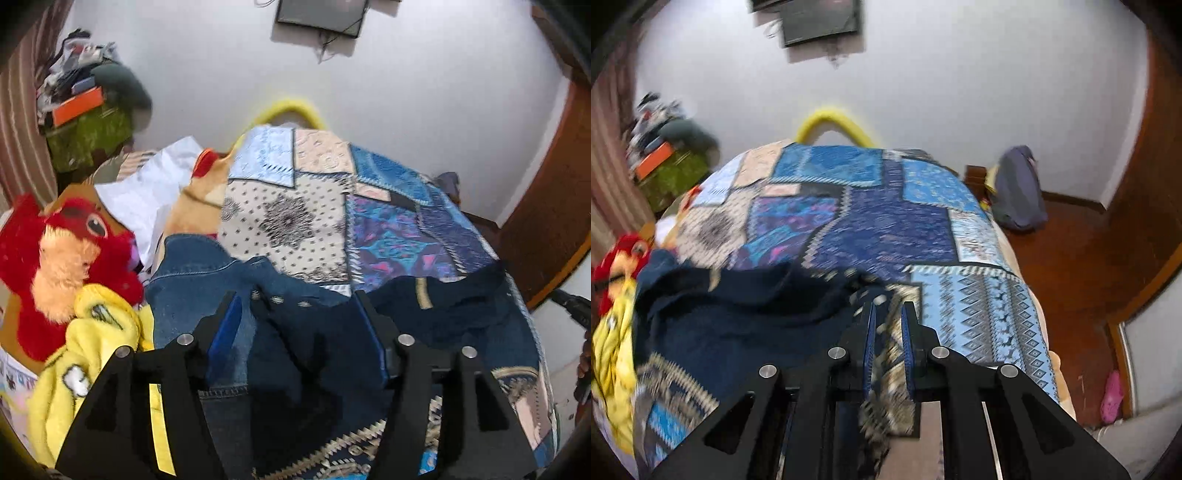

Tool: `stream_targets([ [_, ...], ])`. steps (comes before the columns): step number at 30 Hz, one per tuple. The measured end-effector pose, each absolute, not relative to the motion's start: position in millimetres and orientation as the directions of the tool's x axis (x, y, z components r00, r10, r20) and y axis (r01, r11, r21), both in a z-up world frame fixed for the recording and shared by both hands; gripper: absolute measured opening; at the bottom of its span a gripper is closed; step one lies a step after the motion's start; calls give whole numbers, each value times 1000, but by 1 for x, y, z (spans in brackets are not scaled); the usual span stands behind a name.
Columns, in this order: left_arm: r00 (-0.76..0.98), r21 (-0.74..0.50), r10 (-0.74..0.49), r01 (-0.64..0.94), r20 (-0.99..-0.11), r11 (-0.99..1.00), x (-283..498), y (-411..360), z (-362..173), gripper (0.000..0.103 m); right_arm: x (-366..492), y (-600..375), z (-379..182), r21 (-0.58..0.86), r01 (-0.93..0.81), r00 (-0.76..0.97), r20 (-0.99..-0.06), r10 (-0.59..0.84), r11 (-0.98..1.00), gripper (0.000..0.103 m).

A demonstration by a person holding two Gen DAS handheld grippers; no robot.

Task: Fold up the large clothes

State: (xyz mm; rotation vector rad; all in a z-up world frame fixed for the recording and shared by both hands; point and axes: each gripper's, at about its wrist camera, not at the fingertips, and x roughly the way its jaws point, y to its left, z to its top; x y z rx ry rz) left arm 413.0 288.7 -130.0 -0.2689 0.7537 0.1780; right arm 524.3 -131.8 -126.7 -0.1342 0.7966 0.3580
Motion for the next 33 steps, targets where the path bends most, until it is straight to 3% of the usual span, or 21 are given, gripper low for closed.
stream_targets([
  [4,692,-167,5,-181,-722,969,408,264,-135,62,493,-101,-125,-10,-460,625,-714,316,888,9],
  [9,613,-118,-47,-77,-788,990,415,214,-181,62,472,-50,-144,14,-567,552,-736,392,824,9],
  [16,568,-14,36,-83,-822,996,456,198,-230,62,499,-1,-193,42,-588,453,-810,372,808,9],
  [22,575,9,144,-231,-806,973,495,251,-229,62,544,-2,-207,28,-502,498,-808,315,864,9],
  [27,568,-29,161,-311,-807,950,502,287,-217,62,563,-14,-195,0,-420,555,-791,257,907,9],
  [33,620,-12,131,-221,-774,975,465,267,-183,62,536,-16,-165,22,-494,550,-767,332,869,9],
])
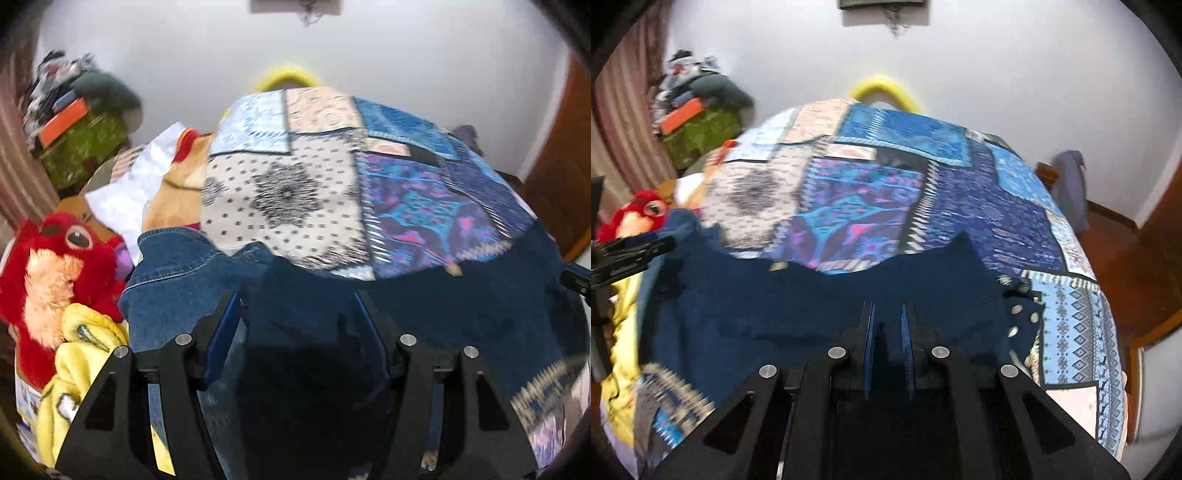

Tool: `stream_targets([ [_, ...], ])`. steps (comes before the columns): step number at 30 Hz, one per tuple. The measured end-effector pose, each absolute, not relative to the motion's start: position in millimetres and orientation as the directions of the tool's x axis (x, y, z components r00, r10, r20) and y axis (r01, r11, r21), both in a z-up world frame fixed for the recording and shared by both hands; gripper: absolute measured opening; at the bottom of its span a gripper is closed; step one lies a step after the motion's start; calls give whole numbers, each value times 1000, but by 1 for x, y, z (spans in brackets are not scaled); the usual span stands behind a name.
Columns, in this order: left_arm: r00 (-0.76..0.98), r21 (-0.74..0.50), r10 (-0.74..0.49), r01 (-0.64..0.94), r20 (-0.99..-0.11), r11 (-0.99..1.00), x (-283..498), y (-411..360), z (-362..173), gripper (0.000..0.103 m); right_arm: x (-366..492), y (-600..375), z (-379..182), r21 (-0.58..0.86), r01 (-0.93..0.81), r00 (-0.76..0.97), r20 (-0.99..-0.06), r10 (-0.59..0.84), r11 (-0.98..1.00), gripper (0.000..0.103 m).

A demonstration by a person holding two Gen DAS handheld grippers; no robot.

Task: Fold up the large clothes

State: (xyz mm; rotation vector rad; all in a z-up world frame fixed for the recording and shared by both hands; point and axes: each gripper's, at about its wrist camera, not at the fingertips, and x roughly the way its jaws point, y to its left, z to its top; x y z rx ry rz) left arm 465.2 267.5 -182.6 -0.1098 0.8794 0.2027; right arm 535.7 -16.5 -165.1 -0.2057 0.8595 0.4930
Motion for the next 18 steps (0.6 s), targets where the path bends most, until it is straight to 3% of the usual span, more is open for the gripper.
stream_targets([
  [3,645,-15,79,-138,-760,990,447,242,-172,63,502,-5,-156,0,-566,546,-749,375,825,9],
  [5,646,-23,41,-90,-763,996,436,225,-173,71,479,4,-157,-3,-609,529,-747,403,793,9],
  [9,611,-44,-32,-4,-791,999,421,192,-196,73,456,18,-180,-24,-642,479,-793,376,767,9],
  [12,547,-36,-25,-10,-837,999,417,182,-230,73,449,19,-209,-107,-639,486,-823,292,762,9],
  [15,532,-8,-2,-10,-847,1000,407,183,-254,74,437,10,-214,-154,-664,514,-805,297,732,9],
  [16,542,-11,-6,-6,-840,1000,401,183,-256,74,436,6,-215,-156,-667,514,-804,299,728,13],
  [18,551,16,14,-1,-834,1000,392,183,-257,74,433,-1,-214,-176,-650,535,-797,280,739,34],
])
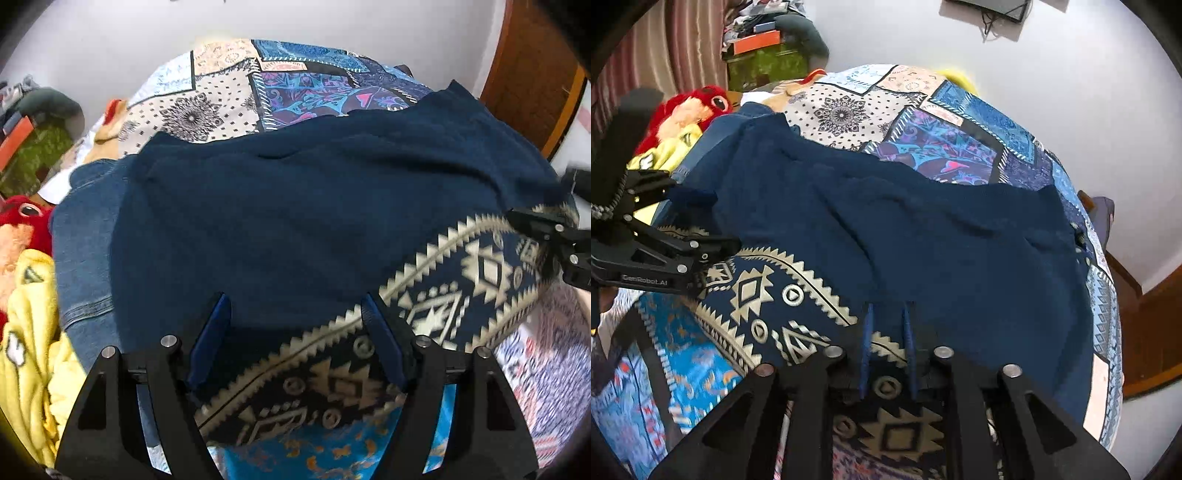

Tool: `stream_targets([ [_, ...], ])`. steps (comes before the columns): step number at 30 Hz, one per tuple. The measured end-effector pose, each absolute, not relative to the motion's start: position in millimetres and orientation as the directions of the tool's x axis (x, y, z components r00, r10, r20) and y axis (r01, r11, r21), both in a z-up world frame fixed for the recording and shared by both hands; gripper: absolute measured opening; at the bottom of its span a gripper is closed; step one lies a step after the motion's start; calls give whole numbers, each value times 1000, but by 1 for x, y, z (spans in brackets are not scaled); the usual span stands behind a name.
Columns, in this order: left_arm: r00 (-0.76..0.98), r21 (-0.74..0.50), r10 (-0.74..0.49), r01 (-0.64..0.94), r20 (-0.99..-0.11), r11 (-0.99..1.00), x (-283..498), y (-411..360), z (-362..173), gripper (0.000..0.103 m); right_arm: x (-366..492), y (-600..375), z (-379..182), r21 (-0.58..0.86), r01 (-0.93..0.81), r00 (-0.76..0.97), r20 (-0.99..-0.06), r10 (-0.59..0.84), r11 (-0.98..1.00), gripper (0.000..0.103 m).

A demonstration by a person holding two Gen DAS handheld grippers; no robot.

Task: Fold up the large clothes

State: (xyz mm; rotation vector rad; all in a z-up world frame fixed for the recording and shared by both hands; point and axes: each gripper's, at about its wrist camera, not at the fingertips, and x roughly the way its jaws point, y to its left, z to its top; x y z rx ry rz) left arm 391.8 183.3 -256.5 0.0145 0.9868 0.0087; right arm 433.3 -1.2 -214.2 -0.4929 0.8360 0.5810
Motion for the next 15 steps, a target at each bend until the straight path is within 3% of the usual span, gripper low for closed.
stream_targets([
  [2,550,61,53,-3,-834,998,383,185,-257,74,433,-13,-214,-281,-565,623,-761,178,775,101],
  [4,545,93,86,-15,-834,996,372,192,-260,74,433,-30,-218,-293,-550,634,-756,162,782,103],
  [11,473,115,190,-182,-860,976,335,251,-280,74,438,-102,-221,-100,-509,540,-810,227,855,103],
  [15,480,18,152,-272,-864,962,311,280,-276,74,438,-132,-222,24,-447,490,-830,267,894,103],
])
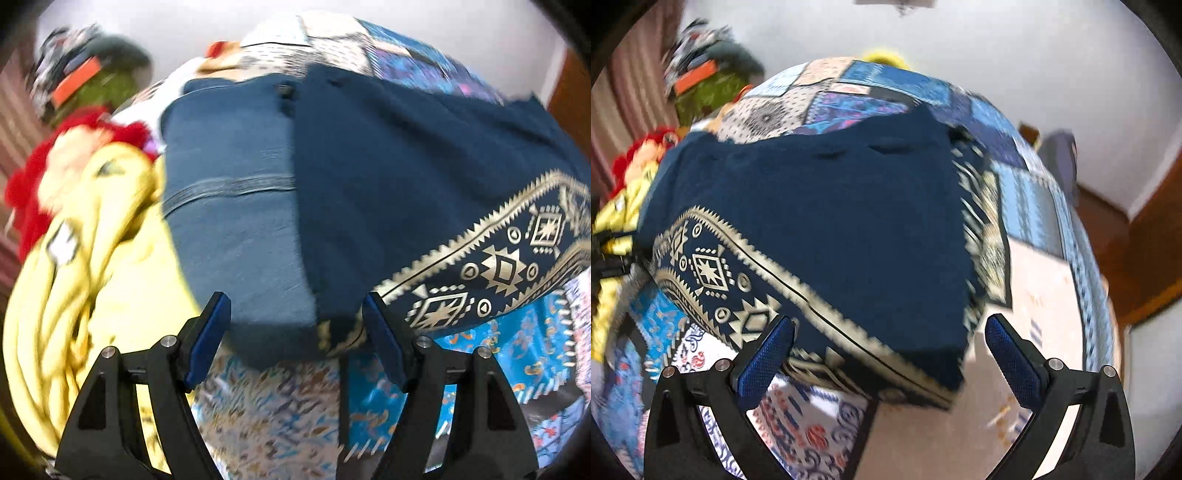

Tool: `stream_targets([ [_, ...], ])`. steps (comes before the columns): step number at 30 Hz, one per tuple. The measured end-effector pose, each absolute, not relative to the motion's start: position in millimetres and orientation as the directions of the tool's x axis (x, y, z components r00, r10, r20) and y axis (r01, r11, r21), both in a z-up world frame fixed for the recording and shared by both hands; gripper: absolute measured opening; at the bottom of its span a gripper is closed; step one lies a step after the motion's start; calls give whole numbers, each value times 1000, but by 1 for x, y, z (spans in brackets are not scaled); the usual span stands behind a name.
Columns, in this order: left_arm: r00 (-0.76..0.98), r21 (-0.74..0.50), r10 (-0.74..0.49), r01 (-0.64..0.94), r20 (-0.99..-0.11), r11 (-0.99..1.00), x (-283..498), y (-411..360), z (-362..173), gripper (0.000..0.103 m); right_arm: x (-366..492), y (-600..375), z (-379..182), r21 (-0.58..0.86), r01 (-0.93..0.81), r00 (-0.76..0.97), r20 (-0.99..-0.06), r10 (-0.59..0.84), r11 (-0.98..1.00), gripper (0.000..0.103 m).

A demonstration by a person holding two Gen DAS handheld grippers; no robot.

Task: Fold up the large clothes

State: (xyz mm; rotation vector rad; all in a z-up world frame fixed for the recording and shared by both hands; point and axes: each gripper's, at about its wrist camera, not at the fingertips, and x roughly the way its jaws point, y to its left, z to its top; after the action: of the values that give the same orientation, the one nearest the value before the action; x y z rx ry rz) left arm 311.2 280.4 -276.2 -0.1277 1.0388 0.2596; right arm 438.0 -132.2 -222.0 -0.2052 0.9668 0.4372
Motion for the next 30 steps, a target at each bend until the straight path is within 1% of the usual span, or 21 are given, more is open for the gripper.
stream_targets([
  [3,506,-12,162,-323,-847,946,296,290,-263,74,439,-149,-221,102,-384,457,-842,285,918,103],
  [5,532,-65,137,-342,-836,937,286,292,-252,74,439,-156,-216,124,-343,460,-842,281,931,103],
  [7,565,-172,58,-346,-823,922,276,293,-243,74,436,-160,-206,142,-322,472,-833,289,936,103],
  [8,582,-250,-6,-340,-813,907,273,293,-241,74,434,-160,-200,154,-320,482,-823,300,935,103],
  [10,602,-353,-97,-322,-793,878,271,290,-241,74,431,-155,-187,171,-326,508,-798,325,930,103],
  [14,622,-569,-308,-276,-720,775,274,277,-258,74,423,-134,-168,178,-370,537,-760,367,912,103],
  [15,618,-605,-347,-271,-706,748,277,273,-265,74,422,-130,-166,179,-382,538,-755,376,907,103],
  [18,604,-679,-430,-267,-671,684,286,261,-283,74,421,-107,-168,157,-425,530,-756,385,892,103],
  [23,596,-791,-546,-289,-589,539,300,256,-316,74,431,-74,-197,92,-460,492,-801,340,883,103],
  [26,616,-808,-543,-303,-571,506,308,258,-324,74,441,-66,-215,51,-451,495,-816,298,891,103],
  [30,646,-802,-512,-285,-565,525,312,257,-313,74,450,-63,-228,25,-459,498,-820,280,888,103],
])
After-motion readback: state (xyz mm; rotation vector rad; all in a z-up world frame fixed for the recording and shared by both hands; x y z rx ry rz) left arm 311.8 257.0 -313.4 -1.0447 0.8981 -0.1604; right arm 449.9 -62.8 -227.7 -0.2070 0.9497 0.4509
